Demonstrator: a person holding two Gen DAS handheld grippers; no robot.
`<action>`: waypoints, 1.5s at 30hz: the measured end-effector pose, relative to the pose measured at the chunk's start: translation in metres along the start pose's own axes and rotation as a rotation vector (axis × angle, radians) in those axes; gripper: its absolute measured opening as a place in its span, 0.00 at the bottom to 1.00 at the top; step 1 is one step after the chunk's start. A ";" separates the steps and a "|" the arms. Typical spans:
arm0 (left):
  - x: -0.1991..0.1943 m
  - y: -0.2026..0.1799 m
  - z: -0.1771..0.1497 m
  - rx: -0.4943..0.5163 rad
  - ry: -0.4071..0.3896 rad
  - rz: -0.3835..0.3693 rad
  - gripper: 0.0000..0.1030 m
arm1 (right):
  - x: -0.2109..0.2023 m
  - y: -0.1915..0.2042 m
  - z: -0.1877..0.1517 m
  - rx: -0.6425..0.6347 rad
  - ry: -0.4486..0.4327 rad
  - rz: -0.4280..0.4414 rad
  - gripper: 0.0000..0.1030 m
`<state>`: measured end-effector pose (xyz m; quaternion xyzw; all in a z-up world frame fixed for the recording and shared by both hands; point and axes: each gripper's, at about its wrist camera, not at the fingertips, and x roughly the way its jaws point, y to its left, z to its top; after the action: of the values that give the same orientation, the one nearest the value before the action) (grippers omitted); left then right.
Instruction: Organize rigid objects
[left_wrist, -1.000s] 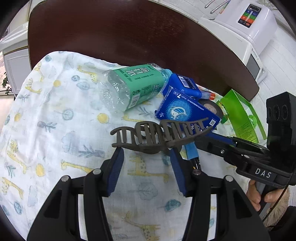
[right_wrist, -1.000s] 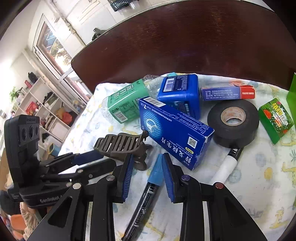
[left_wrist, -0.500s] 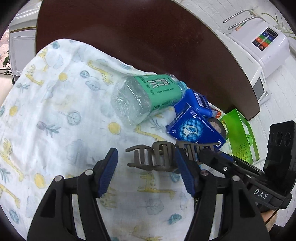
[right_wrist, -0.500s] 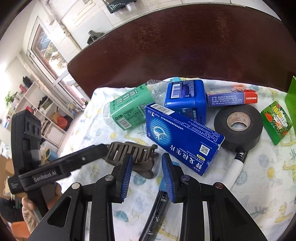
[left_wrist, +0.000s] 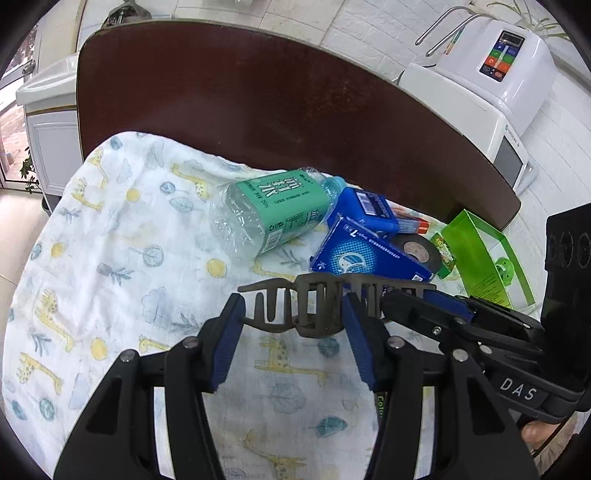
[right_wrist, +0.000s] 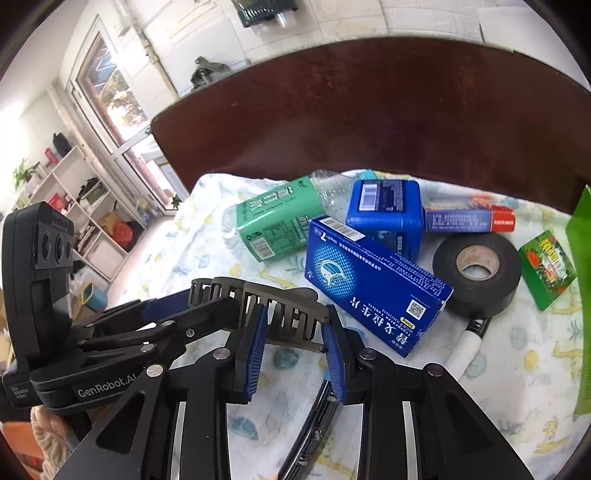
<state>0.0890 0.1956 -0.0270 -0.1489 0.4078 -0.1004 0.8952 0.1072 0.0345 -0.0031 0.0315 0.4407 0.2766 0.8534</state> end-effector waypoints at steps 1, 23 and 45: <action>-0.004 -0.002 0.000 0.006 -0.008 0.001 0.52 | -0.005 0.000 0.000 -0.005 -0.011 0.007 0.31; 0.012 -0.207 0.022 0.305 -0.048 -0.090 0.52 | -0.149 -0.103 -0.020 0.020 -0.295 -0.077 0.31; 0.143 -0.341 0.064 0.413 0.076 -0.118 0.52 | -0.191 -0.287 -0.011 0.168 -0.386 -0.180 0.31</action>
<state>0.2103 -0.1545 0.0313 0.0181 0.4025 -0.2396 0.8833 0.1388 -0.3055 0.0452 0.1153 0.2918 0.1506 0.9375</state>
